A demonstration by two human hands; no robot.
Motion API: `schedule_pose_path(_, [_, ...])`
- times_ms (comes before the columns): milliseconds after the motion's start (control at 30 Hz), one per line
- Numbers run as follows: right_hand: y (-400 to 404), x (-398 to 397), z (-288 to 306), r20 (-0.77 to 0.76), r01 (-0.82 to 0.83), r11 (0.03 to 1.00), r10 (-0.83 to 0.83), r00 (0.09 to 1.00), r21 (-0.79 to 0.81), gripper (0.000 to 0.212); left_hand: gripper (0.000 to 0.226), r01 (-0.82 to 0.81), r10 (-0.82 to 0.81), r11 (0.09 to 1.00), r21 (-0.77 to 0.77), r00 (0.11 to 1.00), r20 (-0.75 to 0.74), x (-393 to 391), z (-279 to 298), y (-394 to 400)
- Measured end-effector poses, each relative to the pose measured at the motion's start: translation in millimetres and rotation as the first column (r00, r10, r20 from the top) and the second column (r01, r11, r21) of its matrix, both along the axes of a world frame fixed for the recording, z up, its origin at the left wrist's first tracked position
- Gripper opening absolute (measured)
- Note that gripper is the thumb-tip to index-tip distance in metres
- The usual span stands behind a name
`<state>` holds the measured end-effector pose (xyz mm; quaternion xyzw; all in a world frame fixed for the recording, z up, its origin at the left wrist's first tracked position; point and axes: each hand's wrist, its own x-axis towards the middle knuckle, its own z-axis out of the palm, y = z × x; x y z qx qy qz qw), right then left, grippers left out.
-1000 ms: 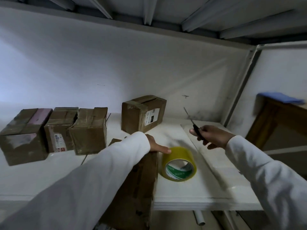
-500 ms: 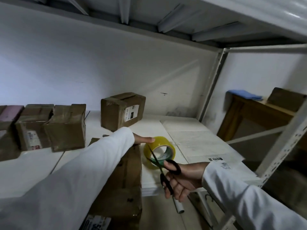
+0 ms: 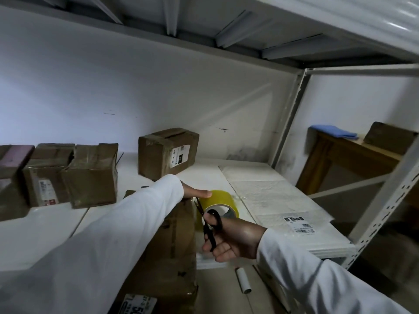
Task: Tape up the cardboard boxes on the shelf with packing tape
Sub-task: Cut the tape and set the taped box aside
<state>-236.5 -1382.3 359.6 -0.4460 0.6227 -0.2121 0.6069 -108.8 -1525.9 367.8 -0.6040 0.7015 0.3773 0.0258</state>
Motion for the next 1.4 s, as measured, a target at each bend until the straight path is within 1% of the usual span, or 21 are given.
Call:
schedule_pose_path(100, [0,3,3,0.025,0.091,0.993,-0.090,0.996,-0.068,0.041,0.110,-0.005,0.007,0.998,-0.056,0.999,0.032,2,-1,2])
schedule_pose_path(167, [2,4,4,-0.017,0.060,0.998,-0.060,0.998,-0.020,0.043,0.118,-0.014,0.016,0.997,-0.069,1.000,0.019,4,-3,4])
schedule_pose_path(267, [6,-1,16,0.001,0.004,0.995,-0.005,1.000,0.096,0.065,0.107,-0.128,0.114,0.990,-0.051,0.969,-0.221,6,-8,8])
schedule_pose_path(367, [3,-17,34,0.046,-0.063,0.996,0.060,0.997,0.067,0.102,0.116,-0.362,0.282,0.930,-0.063,0.813,-0.510,12,-23,0])
schedule_pose_path(467, [4,-29,45,0.070,-0.022,1.000,0.023,0.997,-0.016,0.096,0.091,-0.367,0.298,0.930,0.016,0.726,-0.619,13,-32,-6])
schedule_pose_path(567, [8,-32,47,0.002,0.040,0.996,-0.040,0.999,-0.082,0.086,0.076,-0.314,0.263,0.949,-0.007,0.804,-0.534,17,-31,-4])
schedule_pose_path(633, [6,-32,52,-0.001,0.134,0.972,-0.137,0.991,-0.195,0.071,0.057,-0.233,0.195,0.970,-0.073,0.919,-0.341,19,-25,1])
schedule_pose_path(700, [1,-37,62,0.045,0.249,0.913,-0.248,0.968,-0.324,0.055,0.065,-0.110,0.092,0.983,-0.150,0.989,-0.119,20,-22,3])
schedule_pose_path(767, [-4,-45,72,0.061,0.319,0.849,-0.324,0.944,-0.420,0.039,0.077,0.020,-0.035,0.979,-0.202,0.997,-0.070,21,-22,2])
schedule_pose_path(833, [-13,-59,71,-0.043,0.316,0.797,-0.393,0.919,-0.515,0.026,0.074,0.053,-0.068,0.970,-0.237,0.996,-0.055,22,-24,5])
schedule_pose_path(900, [-28,-75,53,-0.362,0.195,0.796,-0.459,0.811,-0.572,0.025,0.079,0.042,-0.046,0.961,-0.274,0.999,-0.009,24,-27,6])
schedule_pose_path(967, [-41,-92,27,-0.664,0.101,0.837,-0.494,0.562,-0.538,0.024,0.069,0.068,-0.051,0.948,-0.312,0.997,0.062,22,-25,11])
schedule_pose_path(1000, [-45,-97,16,-0.752,0.087,0.863,-0.480,0.452,-0.499,0.022,0.065,0.079,-0.057,0.947,-0.313,0.995,0.079,22,-24,11])
schedule_pose_path(1133, [-52,-100,-3,-0.928,0.017,0.959,-0.277,0.250,-0.282,0.031,0.054,0.104,-0.073,0.945,-0.310,0.991,0.112,22,-21,14])
schedule_pose_path(1200, [-58,-90,6,-0.930,-0.062,0.945,-0.304,0.209,-0.323,0.030,0.053,0.114,-0.079,0.948,-0.299,0.989,0.127,23,-18,15])
schedule_pose_path(1233, [-59,-83,12,-0.887,-0.104,0.903,-0.379,0.264,-0.417,0.028,0.053,0.118,-0.084,0.948,-0.295,0.989,0.126,22,-17,16])
schedule_pose_path(1267, [-62,-75,15,-0.807,-0.137,0.841,-0.436,0.399,-0.523,0.028,0.053,0.119,-0.084,0.949,-0.292,0.988,0.130,22,-17,16])
schedule_pose_path(1300, [-64,-65,17,-0.698,-0.140,0.797,-0.412,0.586,-0.588,0.030,0.054,0.120,-0.083,0.948,-0.293,0.988,0.133,22,-16,17])
schedule_pose_path(1333, [-64,-54,19,-0.602,-0.154,0.797,-0.300,0.740,-0.585,0.033,0.055,0.121,-0.084,0.948,-0.293,0.987,0.137,22,-16,17])
schedule_pose_path(1367, [-65,-45,18,-0.562,-0.201,0.829,-0.156,0.812,-0.521,0.036,0.057,0.119,-0.082,0.949,-0.291,0.987,0.138,22,-16,18])
schedule_pose_path(1400, [-65,-40,16,-0.569,-0.265,0.853,-0.045,0.821,-0.450,0.039,0.059,0.116,-0.079,0.952,-0.285,0.987,0.136,22,-16,19])
